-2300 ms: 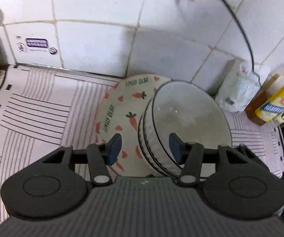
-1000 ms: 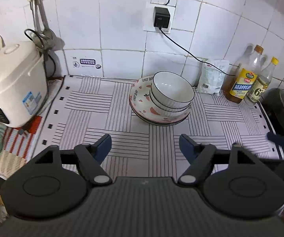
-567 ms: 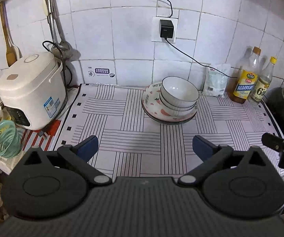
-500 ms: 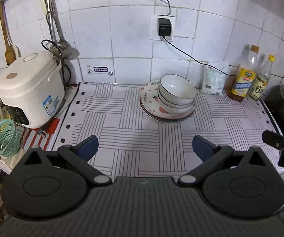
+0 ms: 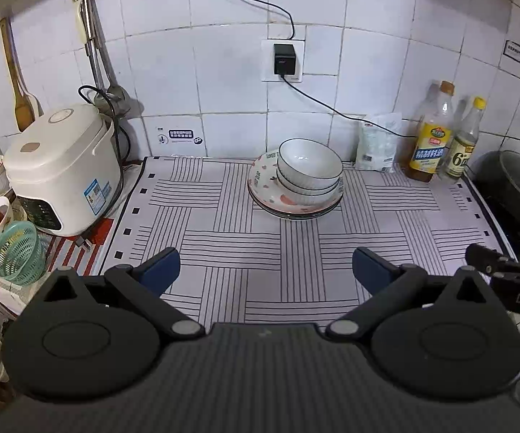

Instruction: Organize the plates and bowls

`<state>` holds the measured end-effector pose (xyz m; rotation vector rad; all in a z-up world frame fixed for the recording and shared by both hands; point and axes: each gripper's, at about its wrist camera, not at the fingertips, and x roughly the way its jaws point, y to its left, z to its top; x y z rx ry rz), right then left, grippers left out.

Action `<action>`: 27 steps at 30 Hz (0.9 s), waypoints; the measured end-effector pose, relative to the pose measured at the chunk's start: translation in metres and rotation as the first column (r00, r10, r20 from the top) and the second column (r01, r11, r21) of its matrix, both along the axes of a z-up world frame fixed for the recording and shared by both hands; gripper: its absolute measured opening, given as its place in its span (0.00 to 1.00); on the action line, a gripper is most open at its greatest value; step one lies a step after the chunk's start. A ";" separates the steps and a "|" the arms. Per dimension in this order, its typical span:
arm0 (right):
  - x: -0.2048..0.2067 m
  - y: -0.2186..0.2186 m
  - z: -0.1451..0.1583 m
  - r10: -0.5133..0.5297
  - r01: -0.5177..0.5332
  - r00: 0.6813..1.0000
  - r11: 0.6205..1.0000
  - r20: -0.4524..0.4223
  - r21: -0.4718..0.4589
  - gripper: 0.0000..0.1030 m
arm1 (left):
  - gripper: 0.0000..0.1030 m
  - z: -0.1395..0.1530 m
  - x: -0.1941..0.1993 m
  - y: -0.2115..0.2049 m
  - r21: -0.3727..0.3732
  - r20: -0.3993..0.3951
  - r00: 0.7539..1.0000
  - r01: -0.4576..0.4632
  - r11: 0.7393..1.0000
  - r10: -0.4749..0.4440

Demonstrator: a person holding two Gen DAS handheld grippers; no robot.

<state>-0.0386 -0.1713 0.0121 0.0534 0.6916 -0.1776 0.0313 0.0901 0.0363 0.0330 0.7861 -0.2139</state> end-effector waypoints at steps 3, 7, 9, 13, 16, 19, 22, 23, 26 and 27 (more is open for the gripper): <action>-0.005 0.000 0.000 0.002 -0.002 1.000 1.000 -0.003 0.007 1.00 | 1.00 0.001 -0.006 -0.003 0.013 0.004 1.000 0.003 1.000 -0.003; -0.009 -0.002 0.000 -0.004 0.004 1.000 1.000 -0.001 0.017 1.00 | 1.00 0.001 -0.012 -0.008 0.032 0.009 1.000 0.006 0.999 -0.006; -0.012 -0.003 0.000 -0.007 0.007 1.000 1.000 0.004 0.020 1.00 | 1.00 0.000 -0.014 -0.010 0.038 0.009 1.000 0.005 0.999 -0.005; -0.016 -0.005 0.002 -0.011 0.011 1.000 1.000 0.019 0.021 1.00 | 1.00 -0.002 -0.015 -0.011 0.039 0.013 1.000 0.001 0.999 -0.001; -0.018 -0.006 0.003 -0.015 0.014 0.999 1.000 0.034 0.006 1.00 | 1.00 -0.002 -0.015 -0.013 0.040 0.026 1.000 -0.008 0.999 0.006; -0.020 -0.008 0.003 -0.018 0.018 0.999 1.000 0.030 0.021 1.00 | 1.00 -0.003 -0.017 -0.015 0.056 0.045 0.999 -0.004 0.998 0.001; -0.021 -0.011 0.000 -0.014 0.013 1.000 0.999 0.020 0.039 1.00 | 1.00 -0.008 -0.021 -0.020 0.088 0.067 0.998 0.006 0.996 -0.012; -0.021 -0.011 -0.001 -0.016 0.015 1.000 0.999 0.019 0.036 1.00 | 1.00 -0.010 -0.021 -0.020 0.090 0.070 0.997 0.009 0.996 -0.015; -0.024 -0.010 -0.003 -0.015 0.014 1.000 1.000 0.018 0.027 1.00 | 1.00 -0.015 -0.024 -0.022 0.088 0.076 0.997 0.013 0.996 -0.020; -0.026 -0.009 -0.004 -0.015 0.014 1.000 1.000 0.022 0.023 1.00 | 1.00 -0.016 -0.025 -0.022 0.085 0.077 0.997 0.013 0.996 -0.020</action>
